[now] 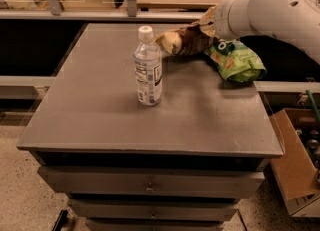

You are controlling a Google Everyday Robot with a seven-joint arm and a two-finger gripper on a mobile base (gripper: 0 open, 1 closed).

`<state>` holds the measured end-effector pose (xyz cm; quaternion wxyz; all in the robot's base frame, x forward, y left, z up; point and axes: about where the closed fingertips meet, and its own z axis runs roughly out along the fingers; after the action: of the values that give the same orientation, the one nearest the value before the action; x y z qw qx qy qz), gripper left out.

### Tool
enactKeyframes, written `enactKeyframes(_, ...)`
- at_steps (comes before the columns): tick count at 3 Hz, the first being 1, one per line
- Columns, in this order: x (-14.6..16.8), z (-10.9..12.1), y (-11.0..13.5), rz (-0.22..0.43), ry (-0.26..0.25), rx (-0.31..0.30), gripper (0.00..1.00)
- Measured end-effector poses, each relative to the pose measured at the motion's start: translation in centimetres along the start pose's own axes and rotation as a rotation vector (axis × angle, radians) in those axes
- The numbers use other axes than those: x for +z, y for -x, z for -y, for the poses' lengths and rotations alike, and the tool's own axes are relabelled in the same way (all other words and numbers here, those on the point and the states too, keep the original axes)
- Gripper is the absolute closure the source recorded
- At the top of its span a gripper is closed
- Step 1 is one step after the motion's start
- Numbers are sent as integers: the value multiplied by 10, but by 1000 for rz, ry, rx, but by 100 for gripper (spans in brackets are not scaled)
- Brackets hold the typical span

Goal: Move brown chip bag near green rice chip bag

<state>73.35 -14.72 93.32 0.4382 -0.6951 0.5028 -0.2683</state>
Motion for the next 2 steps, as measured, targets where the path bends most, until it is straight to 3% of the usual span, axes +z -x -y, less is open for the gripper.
enactKeyframes(2, 2, 0, 3, 5, 2, -1, 14)
